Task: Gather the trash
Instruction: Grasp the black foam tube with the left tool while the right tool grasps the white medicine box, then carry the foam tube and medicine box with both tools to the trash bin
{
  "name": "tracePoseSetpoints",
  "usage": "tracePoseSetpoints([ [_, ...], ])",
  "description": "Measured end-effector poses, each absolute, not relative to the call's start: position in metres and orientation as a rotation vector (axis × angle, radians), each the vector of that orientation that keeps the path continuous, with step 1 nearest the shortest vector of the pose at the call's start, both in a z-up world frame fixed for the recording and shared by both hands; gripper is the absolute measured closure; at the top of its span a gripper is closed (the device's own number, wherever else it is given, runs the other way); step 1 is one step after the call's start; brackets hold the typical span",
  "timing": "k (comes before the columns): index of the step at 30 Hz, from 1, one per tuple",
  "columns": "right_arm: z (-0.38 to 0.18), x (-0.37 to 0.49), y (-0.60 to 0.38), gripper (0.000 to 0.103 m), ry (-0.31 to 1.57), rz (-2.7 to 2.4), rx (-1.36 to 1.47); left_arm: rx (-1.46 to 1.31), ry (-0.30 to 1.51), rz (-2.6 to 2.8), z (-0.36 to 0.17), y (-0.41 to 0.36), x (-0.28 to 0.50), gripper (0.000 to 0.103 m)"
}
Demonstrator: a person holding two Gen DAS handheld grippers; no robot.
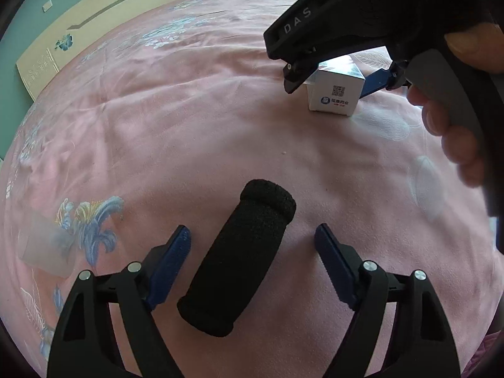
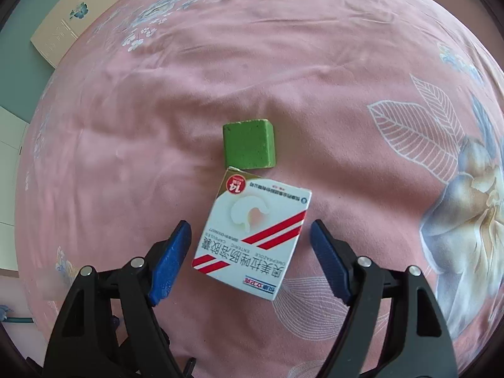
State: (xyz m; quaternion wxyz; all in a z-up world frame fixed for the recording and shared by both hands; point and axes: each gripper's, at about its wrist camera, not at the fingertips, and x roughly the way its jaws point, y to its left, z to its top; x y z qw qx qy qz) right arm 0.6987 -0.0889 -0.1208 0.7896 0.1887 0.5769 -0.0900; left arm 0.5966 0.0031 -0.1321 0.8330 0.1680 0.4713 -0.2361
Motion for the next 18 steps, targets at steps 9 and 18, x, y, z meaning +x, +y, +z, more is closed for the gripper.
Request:
tracePoseSetpoints([
  [9,-0.115,0.684,-0.092,0.059,1.240,-0.123,0.321,0.298,0.996,-0.430,-0.127,0.002,0.587,0.058],
  [18,-0.069,0.641,-0.102,0.059,1.186,-0.070,0.241,0.248,0.988,-0.371,-0.093,0.003,0.555,0.060],
])
